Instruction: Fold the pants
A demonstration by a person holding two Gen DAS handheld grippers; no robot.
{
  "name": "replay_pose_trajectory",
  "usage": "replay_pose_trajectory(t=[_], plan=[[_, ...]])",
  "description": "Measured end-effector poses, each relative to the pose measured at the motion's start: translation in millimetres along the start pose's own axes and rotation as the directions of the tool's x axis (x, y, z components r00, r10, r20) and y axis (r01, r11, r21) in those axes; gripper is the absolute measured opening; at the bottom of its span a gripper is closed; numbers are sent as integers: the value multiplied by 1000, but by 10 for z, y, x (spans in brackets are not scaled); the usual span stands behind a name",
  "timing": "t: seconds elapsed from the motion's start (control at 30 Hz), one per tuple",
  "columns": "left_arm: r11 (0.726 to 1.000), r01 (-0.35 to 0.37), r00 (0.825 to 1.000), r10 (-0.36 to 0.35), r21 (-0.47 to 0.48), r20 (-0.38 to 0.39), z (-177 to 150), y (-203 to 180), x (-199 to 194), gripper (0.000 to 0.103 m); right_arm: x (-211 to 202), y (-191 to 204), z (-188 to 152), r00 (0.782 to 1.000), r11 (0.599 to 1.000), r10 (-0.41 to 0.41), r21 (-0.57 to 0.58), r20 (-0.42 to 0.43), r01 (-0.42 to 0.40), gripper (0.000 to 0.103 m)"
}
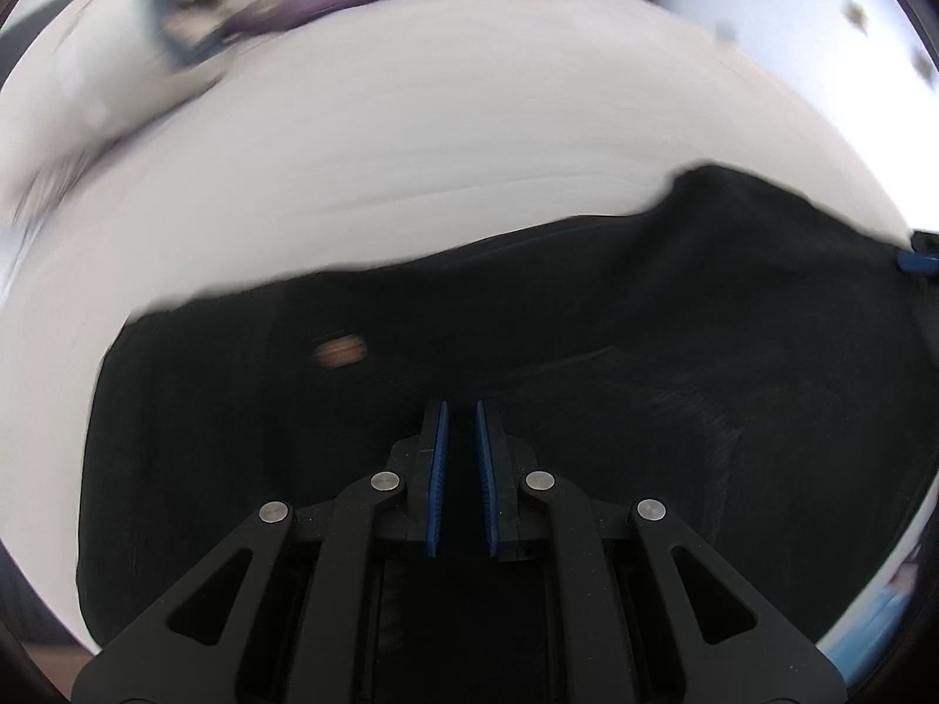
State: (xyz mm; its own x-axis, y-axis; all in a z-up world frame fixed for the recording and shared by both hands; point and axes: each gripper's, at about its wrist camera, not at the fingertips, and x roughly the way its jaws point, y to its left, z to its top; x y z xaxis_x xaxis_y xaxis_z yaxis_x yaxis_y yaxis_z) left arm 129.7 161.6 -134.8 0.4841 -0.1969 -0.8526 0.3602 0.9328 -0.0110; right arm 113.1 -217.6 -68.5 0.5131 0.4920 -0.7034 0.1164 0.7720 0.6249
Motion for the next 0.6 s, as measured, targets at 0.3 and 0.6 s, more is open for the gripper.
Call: replay_pose_trajectory(t=[0.3, 0.6], plan=[[998, -4, 998, 9, -68, 67, -638, -30, -348, 10, 1181, 1484, 156, 911, 901, 382, -157, -156, -404, 72], [992, 47, 997, -39, -114, 71, -289, 89, -86, 10, 1958, 828, 206, 935, 947, 319, 84, -154, -309, 16]])
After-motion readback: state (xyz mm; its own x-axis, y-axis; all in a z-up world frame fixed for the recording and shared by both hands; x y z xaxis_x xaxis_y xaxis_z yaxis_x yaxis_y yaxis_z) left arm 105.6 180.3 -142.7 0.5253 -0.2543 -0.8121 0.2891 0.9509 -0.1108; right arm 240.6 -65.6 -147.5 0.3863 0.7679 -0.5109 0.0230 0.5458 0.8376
